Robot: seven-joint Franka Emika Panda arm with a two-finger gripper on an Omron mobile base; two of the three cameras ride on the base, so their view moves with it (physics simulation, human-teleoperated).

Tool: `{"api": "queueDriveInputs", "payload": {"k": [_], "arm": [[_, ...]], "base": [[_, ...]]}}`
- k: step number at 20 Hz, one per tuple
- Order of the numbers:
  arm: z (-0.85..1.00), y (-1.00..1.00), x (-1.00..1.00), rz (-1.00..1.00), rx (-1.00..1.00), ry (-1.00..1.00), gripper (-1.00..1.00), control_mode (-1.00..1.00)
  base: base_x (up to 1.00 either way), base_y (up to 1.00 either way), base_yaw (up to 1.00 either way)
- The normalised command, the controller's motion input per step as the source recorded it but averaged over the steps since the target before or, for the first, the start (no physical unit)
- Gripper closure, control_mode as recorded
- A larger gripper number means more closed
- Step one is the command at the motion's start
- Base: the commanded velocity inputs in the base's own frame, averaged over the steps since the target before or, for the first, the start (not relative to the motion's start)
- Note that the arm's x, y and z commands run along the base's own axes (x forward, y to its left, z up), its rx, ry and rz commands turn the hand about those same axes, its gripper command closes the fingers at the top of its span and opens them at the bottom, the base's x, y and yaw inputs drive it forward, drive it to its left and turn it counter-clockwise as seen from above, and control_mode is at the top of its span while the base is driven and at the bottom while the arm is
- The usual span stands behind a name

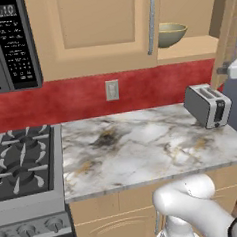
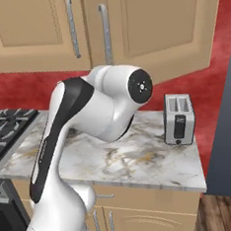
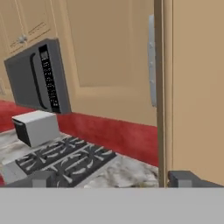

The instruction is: Open the cabinet. Pick the bowls from the counter and place them in the cabinet. Then close the cabinet.

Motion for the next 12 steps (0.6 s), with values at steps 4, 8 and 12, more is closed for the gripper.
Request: {"api": "queueDriveInputs", "payload": {"k": [4,8,12], "arm": [[-0.16,0.87,0.90,0.00,0.21,0.06,-1.00,-1.00],[0.00,0.40,1.00,0.00,0.28,0.19,-1.00,-1.00],[0.08,0.02,1.00,0.04,0.34,0.22,-1.00,-1.00]], "base": [[0.00,0.00,0.00],[0.00,0.00,0.00],[0.00,0.00,0.00]]}}
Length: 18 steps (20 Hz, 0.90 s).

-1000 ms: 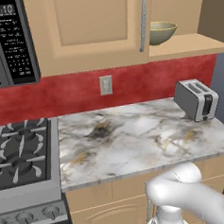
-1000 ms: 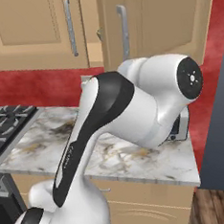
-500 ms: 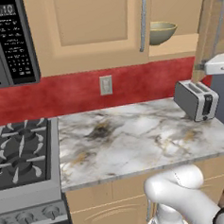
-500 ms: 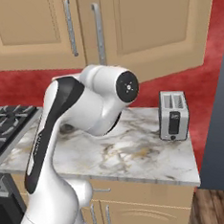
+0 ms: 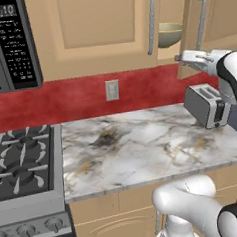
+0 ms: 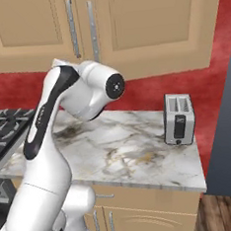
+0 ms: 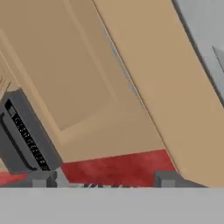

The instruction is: Open the cabinet. Pick the bowls from the counter and place them in the cabinet. Then close the cabinet.

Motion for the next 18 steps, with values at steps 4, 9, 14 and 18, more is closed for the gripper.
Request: {"api": "queueDriveInputs", "payload": {"k": [4,9,14,18], "arm": [[0.05,0.00,1.00,0.06,0.39,0.25,-1.00,-1.00],[0.00,0.00,1.00,0.04,0.39,0.10,-1.00,-1.00],[-0.14,0.00,0.87,0.01,0.34,-0.15,-1.00,-1.00],[-0.25,0.00,0.90,0.00,0.33,-0.33,-1.00,-1.00]], "base": [[0.00,0.00,0.00],[0.00,0.00,0.00],[0.00,0.00,0.00],[0.00,0.00,0.00]]}}
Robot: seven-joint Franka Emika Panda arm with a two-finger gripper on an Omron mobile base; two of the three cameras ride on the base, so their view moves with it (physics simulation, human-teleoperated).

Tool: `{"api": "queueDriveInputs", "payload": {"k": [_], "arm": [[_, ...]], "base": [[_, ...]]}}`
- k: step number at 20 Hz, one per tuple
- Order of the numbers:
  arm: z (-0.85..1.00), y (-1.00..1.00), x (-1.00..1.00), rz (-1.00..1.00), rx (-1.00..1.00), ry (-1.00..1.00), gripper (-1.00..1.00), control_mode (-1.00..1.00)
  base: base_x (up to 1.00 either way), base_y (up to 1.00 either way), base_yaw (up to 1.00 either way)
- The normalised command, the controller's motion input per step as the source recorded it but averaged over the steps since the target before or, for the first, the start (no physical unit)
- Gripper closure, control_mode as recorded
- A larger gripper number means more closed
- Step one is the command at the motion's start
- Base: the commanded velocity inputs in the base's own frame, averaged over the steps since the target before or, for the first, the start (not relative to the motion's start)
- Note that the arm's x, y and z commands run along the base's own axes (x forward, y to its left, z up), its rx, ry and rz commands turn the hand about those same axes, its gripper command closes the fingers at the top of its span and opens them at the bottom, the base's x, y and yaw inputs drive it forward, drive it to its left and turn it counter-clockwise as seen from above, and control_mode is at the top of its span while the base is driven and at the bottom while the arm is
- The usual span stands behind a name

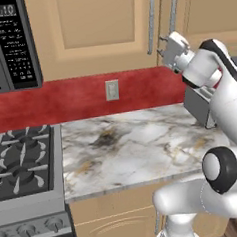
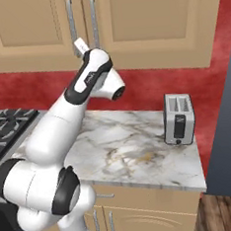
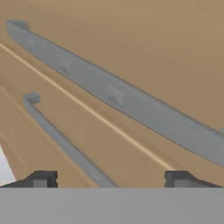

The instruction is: Open the cabinet. Pick the bowls from the counter and place them in the cabinet. Then close the cabinet.

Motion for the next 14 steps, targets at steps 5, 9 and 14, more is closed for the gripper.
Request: {"api": "queueDriveInputs", "payload": {"k": [5,9,14], "arm": [[0.10,0.00,0.99,0.00,0.22,0.17,-1.00,-1.00],[0.50,0.09,0.51,-0.07,-0.12,0.65,-1.00,-1.00],[0.00,-0.01,0.00,0.00,0.00,0.00,-1.00,-1.00]], "base": [[0.00,0.00,0.00],[0.00,0.00,0.00],[0.00,0.00,0.00]]}}
